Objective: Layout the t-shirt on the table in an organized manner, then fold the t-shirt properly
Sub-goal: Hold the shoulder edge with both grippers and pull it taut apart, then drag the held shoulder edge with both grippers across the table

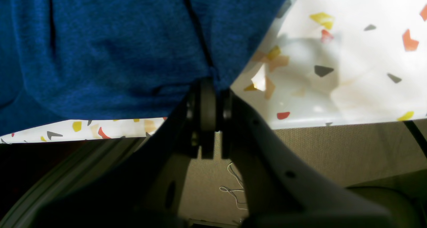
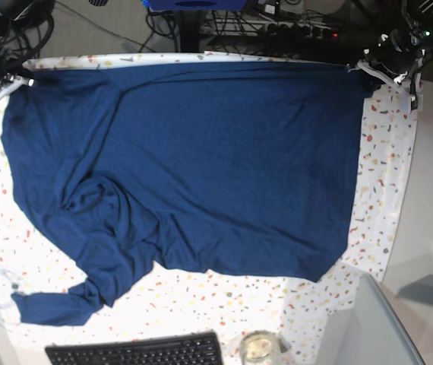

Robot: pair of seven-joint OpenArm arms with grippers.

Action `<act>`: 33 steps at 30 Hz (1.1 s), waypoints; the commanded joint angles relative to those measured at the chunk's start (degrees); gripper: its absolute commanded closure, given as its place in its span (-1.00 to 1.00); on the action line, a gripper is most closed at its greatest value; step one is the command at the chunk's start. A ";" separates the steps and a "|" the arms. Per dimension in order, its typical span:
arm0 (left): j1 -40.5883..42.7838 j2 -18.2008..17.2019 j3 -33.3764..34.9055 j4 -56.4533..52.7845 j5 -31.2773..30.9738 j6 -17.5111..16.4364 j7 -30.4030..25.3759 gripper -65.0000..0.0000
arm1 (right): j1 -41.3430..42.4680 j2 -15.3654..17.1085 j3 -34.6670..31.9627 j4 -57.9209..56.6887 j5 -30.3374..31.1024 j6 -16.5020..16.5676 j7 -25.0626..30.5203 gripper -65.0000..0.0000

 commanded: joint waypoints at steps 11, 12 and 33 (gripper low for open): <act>0.57 -0.73 -0.39 0.25 -0.40 0.15 -1.10 1.00 | -0.06 0.74 0.25 0.59 0.09 -3.52 0.19 0.99; 0.66 -0.73 -0.39 0.25 -0.40 0.15 -1.10 1.00 | -0.06 0.74 0.33 -0.03 0.09 -3.52 0.02 0.99; 1.98 -0.73 -0.57 2.18 -0.49 0.15 -1.10 1.00 | -0.94 0.83 0.07 1.11 0.18 -3.52 -2.36 0.99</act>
